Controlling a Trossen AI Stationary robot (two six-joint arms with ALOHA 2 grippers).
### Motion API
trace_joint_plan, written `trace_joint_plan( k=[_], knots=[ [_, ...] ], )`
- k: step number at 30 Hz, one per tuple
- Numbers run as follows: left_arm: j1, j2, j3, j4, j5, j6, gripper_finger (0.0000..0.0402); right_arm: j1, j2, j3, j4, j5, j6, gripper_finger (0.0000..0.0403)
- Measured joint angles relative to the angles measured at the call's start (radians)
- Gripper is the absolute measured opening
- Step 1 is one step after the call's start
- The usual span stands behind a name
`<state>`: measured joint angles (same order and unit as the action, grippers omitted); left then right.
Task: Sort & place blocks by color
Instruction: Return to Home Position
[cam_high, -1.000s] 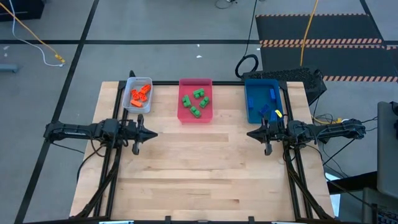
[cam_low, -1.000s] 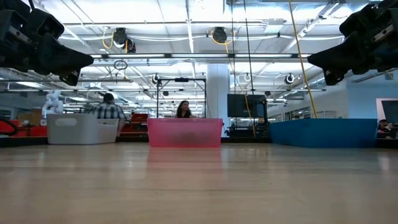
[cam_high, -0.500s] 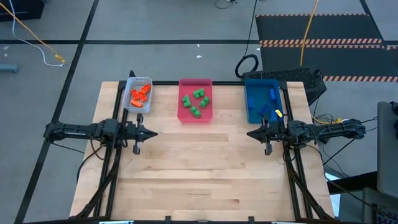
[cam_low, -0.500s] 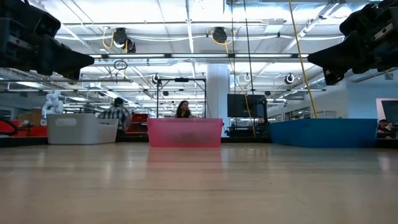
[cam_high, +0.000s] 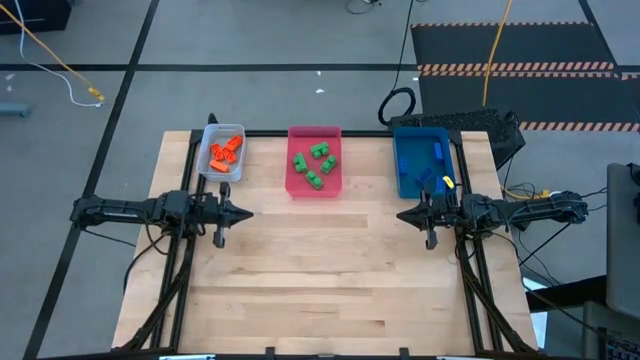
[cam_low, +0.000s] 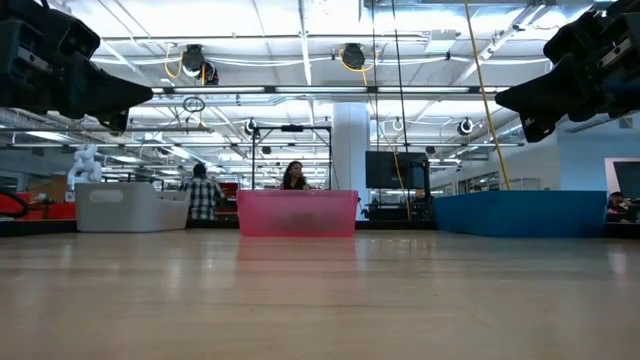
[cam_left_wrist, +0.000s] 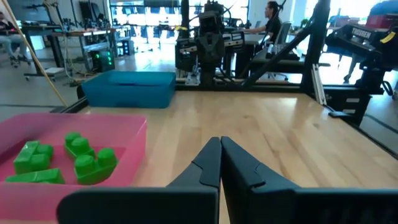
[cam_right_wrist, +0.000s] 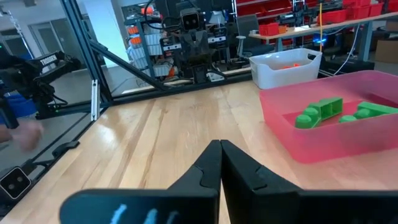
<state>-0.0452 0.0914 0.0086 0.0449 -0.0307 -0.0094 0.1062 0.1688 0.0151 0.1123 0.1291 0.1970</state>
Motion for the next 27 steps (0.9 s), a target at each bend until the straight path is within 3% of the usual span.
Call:
trace_joint_plan(
  k=[10, 27],
  knots=[
    [0.0, 0.0, 0.0, 0.009, 0.001, 0.004, 0.0036, 0.0, 0.0, 0.0, 0.0, 0.0, 0.0, 0.0],
    [0.0, 0.0, 0.0, 0.01, 0.004, 0.004, 0.0037, 0.0, 0.0, 0.0, 0.0, 0.0, 0.0, 0.0]
  ],
)
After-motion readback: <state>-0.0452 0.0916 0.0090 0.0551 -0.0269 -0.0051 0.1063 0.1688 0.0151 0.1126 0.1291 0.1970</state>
